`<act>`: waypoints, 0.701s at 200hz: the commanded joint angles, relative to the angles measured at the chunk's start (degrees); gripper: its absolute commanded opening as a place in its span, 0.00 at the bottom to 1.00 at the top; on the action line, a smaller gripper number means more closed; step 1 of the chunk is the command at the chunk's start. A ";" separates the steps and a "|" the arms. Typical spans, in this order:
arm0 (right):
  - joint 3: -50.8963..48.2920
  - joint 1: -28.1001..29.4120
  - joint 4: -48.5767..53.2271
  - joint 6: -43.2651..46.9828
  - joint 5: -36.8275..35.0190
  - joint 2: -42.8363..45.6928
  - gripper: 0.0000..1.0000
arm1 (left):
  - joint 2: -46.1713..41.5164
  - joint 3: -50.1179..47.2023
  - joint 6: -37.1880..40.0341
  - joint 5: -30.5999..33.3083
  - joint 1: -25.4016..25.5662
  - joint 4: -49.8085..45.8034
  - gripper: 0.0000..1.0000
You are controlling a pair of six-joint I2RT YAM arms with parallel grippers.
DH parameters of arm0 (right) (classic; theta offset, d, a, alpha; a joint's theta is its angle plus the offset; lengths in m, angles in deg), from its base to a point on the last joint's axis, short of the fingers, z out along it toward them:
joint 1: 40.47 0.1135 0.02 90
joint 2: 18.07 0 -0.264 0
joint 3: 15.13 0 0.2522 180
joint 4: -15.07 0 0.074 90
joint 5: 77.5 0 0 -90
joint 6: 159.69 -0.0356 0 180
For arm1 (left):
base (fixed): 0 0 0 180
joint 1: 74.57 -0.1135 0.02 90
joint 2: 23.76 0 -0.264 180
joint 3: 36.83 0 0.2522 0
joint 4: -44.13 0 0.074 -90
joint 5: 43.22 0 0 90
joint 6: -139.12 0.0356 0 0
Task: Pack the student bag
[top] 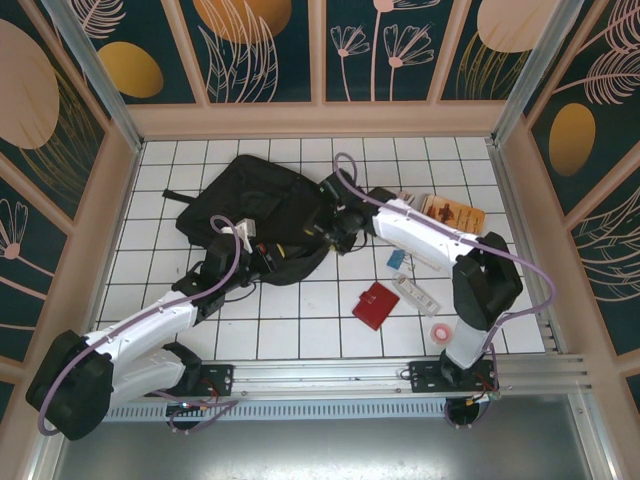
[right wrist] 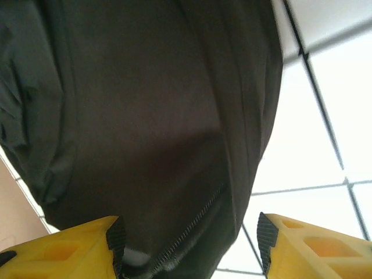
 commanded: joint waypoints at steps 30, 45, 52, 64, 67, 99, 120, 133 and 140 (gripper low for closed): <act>-1.71 4.17 -4.01 -11.15 1.04 -0.37 0.56 | 0.66 0.39 -1.08 -1.44 -0.34 3.62 0.00; -1.92 4.54 -3.30 -10.84 -0.83 -1.16 0.47 | 0.58 0.32 -1.50 -1.59 -0.39 3.92 0.00; -2.50 4.51 -3.85 -10.17 -1.32 -1.33 0.42 | 0.58 0.32 -1.79 -1.77 -0.37 4.09 0.00; -2.34 4.17 -3.38 -8.01 -2.82 -1.74 0.33 | 0.62 0.19 -2.25 -2.13 -0.28 4.49 0.00; -2.11 4.07 -2.89 -7.41 -3.23 -1.96 0.31 | 0.58 0.09 -2.49 -2.22 -0.27 4.53 0.00; -0.63 2.90 -0.09 -3.03 -4.66 -3.55 0.14 | 1.03 -1.78 -5.06 -2.83 0.00 7.67 0.00; -0.93 2.34 -0.07 -0.43 -4.67 -3.96 0.00 | 2.03 -1.79 -5.72 -2.35 0.97 8.79 0.00; -0.22 1.48 0.16 2.94 -4.99 -4.48 0.00 | 2.91 -1.32 -5.87 -1.98 2.03 9.18 0.00; 0.96 1.00 0.89 5.97 -5.92 -4.95 0.00 | 3.57 -0.89 -5.91 -1.80 2.72 9.36 0.00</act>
